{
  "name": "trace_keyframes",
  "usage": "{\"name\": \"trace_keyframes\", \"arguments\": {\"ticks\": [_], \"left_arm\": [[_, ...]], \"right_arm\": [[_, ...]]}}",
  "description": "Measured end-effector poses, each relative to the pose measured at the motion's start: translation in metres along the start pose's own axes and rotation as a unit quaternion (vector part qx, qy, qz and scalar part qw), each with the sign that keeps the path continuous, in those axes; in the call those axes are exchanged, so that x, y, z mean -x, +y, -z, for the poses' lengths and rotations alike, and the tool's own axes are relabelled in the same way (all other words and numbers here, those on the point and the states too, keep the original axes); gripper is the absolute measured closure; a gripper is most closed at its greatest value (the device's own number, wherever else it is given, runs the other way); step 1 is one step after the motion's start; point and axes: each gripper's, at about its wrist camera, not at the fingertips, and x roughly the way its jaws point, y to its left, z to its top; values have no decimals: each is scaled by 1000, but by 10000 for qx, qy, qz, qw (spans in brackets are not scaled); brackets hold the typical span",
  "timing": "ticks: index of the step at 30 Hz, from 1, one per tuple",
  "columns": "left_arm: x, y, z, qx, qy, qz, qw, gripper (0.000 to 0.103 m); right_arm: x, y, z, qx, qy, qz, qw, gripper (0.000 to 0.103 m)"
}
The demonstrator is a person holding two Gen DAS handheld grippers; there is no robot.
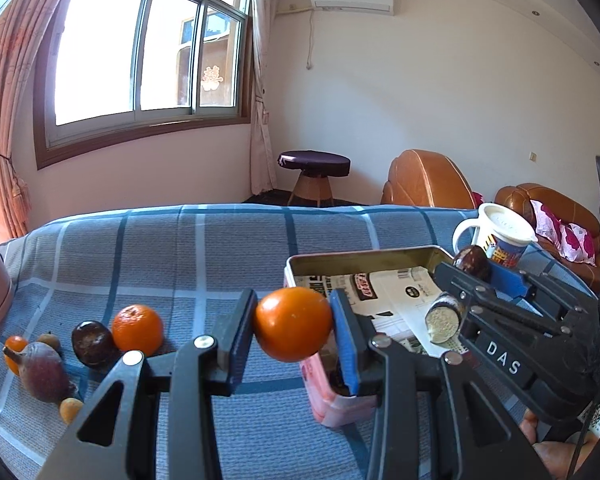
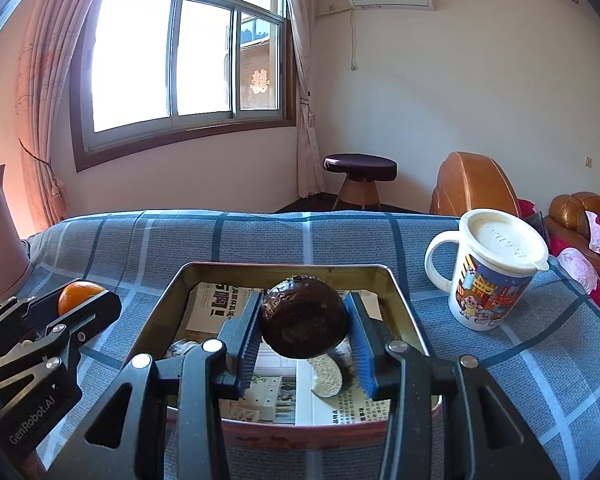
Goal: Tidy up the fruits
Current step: 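Carry the orange and passion fruit over the pink tin box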
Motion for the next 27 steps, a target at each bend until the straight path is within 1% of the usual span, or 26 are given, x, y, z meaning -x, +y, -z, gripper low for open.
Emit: {"name": "trace_keyframes", "arguments": {"ticks": [7,12,14,18,22,26,27], "left_arm": [[-19,-25,-6,-15,79,103,9999,64],[-29,-36,-8,-16,179,89,9998,64],[-34,-41,-9,-73,227,26,9997,64],[-45,-48,-10,-70,407,-56,9991,64],[-51,-46,-9,-17,584,-105,9982,64],[-59,-43,-8,59,809,-100,9967,64],[-59,-42,-7,69,811,-110,9966,64]], "right_arm": [[-10,-26,-1,18,86,166,9998,60],[-16,-43,-3,-52,168,208,9996,60],[-18,-48,-3,-86,224,188,9995,60],[-26,-49,-2,-80,399,148,9991,60],[-30,-44,-2,25,512,198,9985,60],[-36,-42,0,32,775,-39,9970,60],[-37,-41,1,40,829,-84,9965,60]]}}
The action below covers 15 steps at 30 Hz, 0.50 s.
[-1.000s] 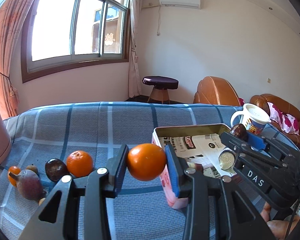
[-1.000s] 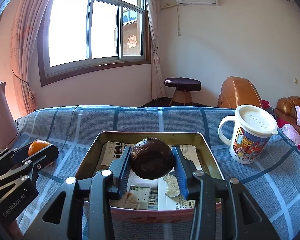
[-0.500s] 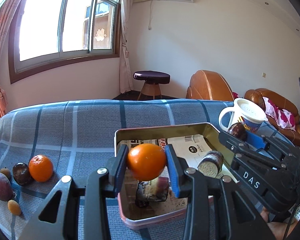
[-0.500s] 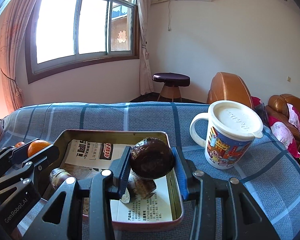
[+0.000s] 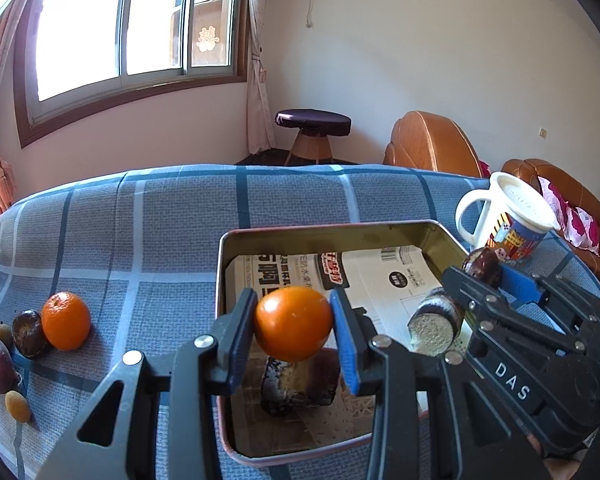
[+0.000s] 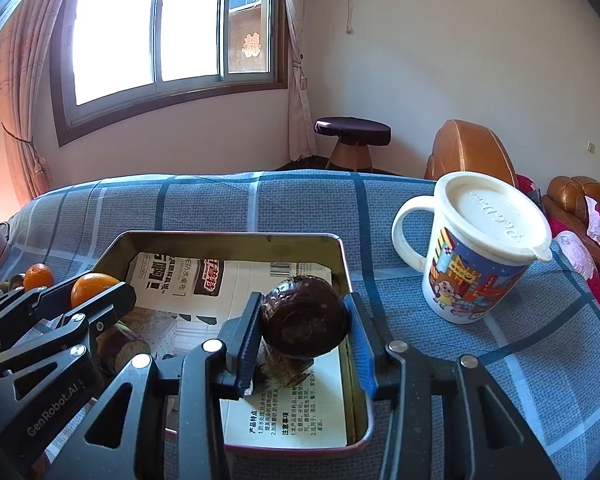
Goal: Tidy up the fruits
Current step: 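Carry the orange and passion fruit over the pink tin box, then open both grippers to release the orange and passion fruit into the tin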
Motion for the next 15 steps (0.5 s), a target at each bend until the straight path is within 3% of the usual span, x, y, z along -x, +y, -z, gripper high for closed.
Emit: {"name": "trace_keyframes", "arguments": {"ticks": [15], "left_arm": [[-1,-8,1,-208,17,-124,9997,60]], "right_arm": [[-3,13,1,189,35,-211,9996,59]]}}
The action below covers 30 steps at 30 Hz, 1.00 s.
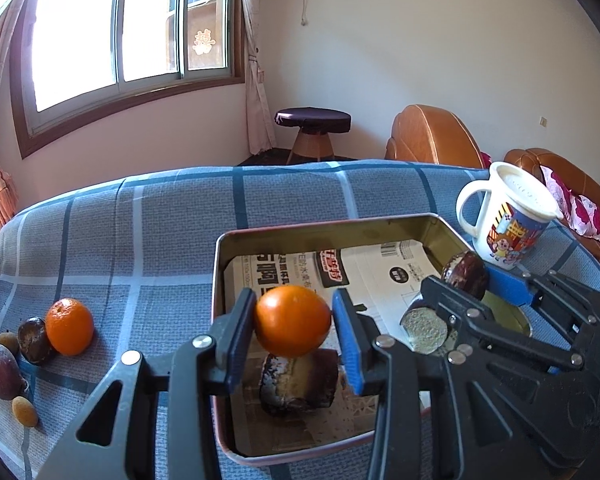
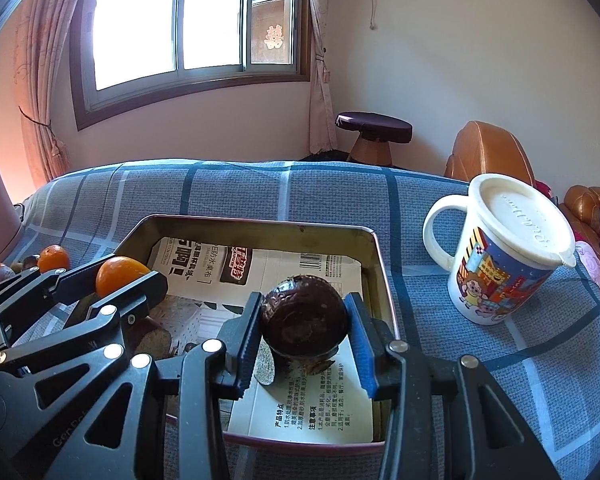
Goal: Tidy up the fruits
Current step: 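Open both grippers to release the orange and passion fruit into the tin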
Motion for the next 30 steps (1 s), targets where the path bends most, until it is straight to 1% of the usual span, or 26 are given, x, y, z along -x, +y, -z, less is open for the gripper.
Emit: {"name": "trace_keyframes", "arguments": {"ticks": [2,3,4,6,8,9,11,12,14,15,17,18,19,20,22,24,26,28,30], "left_arm": [[0,1,0,49,-5,-74,10000,50],[0,3,0,104,-3,-130,9999,47],[0,6,0,148,-15,-103,9998,46],[4,7,1,165,-83,-112,9998,45],[8,5,1,124,-197,-318,9992,37],[11,5,2,102,-255,-410,9988,35],[14,5,2,73,-320,-442,9985,27],[15,7,2,97,-341,-430,9984,26],[17,10,3,153,-390,-443,9981,16],[19,11,3,171,-429,-475,9978,13],[24,13,3,133,-566,-555,9968,2],[28,13,3,85,-662,-603,9959,1],[32,12,3,31,-758,-650,9950,0],[34,11,3,-18,-827,-694,9942,0],[38,11,3,-110,-879,-759,9932,0],[39,12,4,-152,-875,-844,9925,0],[40,17,5,-121,-872,-935,9917,0],[43,25,6,0,-898,-1003,9909,0],[46,34,6,189,-952,-1028,9900,0]], "right_arm": [[-1,-4,0,-121,25,-75,9999,59],[-1,-6,0,-203,49,-156,9997,58],[-2,-9,0,-302,71,-247,9992,56],[-3,-14,1,-474,82,-387,9981,55],[-2,-17,1,-578,62,-460,9973,55],[-2,-19,1,-638,50,-503,9967,55],[-1,-25,1,-815,39,-672,9944,55],[-1,-28,1,-916,44,-781,9927,55],[-2,-33,1,-1084,52,-984,9892,55],[-1,-34,2,-1148,43,-1051,9878,55],[3,-37,1,-1253,-54,-1152,9854,53],[5,-36,0,-1295,-148,-1179,9844,50],[9,-37,0,-1322,-264,-1197,9836,45],[14,-37,0,-1347,-387,-1221,9826,34],[22,-37,0,-1407,-605,-1309,9795,20],[24,-38,-1,-1426,-672,-1427,9771,19],[26,-41,-1,-1520,-732,-1454,9749,19],[33,-47,0,-1664,-916,-1382,9720,19],[42,-54,1,-1808,-1179,-1189,9691,19]]}}
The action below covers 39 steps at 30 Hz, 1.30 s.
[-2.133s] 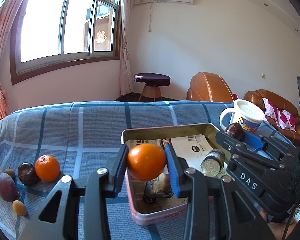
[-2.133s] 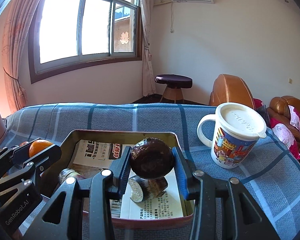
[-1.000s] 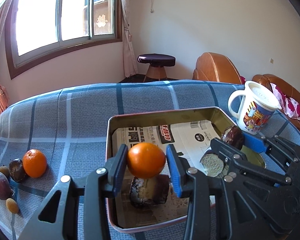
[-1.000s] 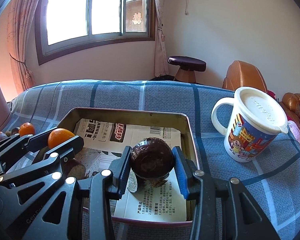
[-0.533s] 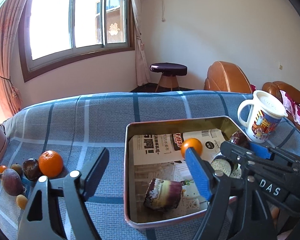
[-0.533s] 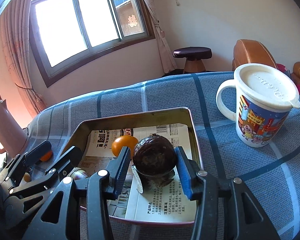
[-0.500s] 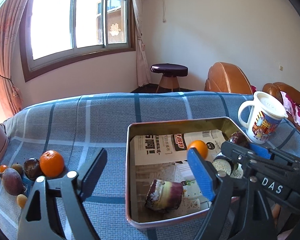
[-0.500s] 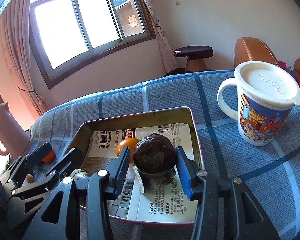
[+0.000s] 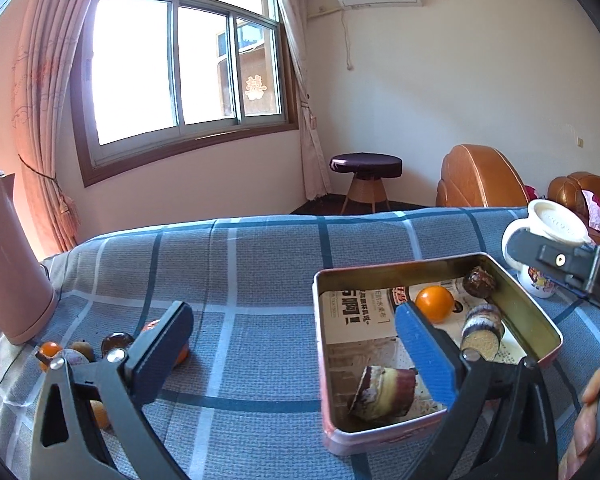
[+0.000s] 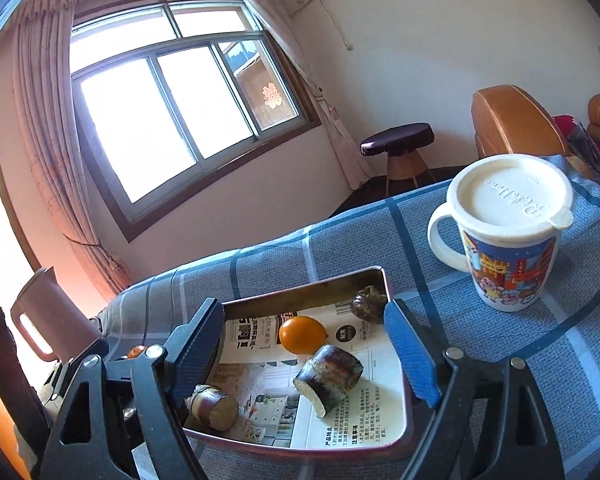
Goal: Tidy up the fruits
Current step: 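Open both grippers to release the orange and passion fruit into the tin, then withdraw both tools from the tin box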
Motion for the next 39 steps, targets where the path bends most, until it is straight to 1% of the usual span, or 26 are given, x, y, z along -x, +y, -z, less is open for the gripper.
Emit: {"name": "trace_keyframes", "arguments": {"ticks": [3,5,7,10,14,17,22,25,28,32,39], "left_arm": [[3,13,3,258,-126,-75,9996,0],[5,17,5,334,-205,-222,9990,0],[6,20,6,378,-277,-319,9984,0],[9,24,7,401,-373,-450,9975,0],[7,23,6,386,-319,-552,9972,0],[5,25,5,422,-274,-540,9973,0],[4,27,7,464,-166,-487,9976,0],[2,27,8,447,-57,-515,9977,0],[4,28,10,496,-47,-492,9975,0],[10,32,11,600,-168,-533,9966,0],[16,29,13,462,-148,-495,9976,0]], "right_arm": [[13,-2,-3,4,-452,424,9981,19],[18,-1,-3,76,-699,691,9951,19],[22,3,-2,184,-909,871,9919,19],[24,7,0,311,-1059,1087,9879,19],[25,12,2,437,-1243,1243,9835,19],[31,16,9,565,-1420,1379,9786,19],[31,29,15,780,-1411,1406,9769,19],[32,35,17,890,-1422,1397,9759,19],[31,35,19,843,-1327,1391,9777,19],[29,33,20,756,-1227,1476,9785,19],[31,32,22,609,-1163,1595,9784,19]]}}
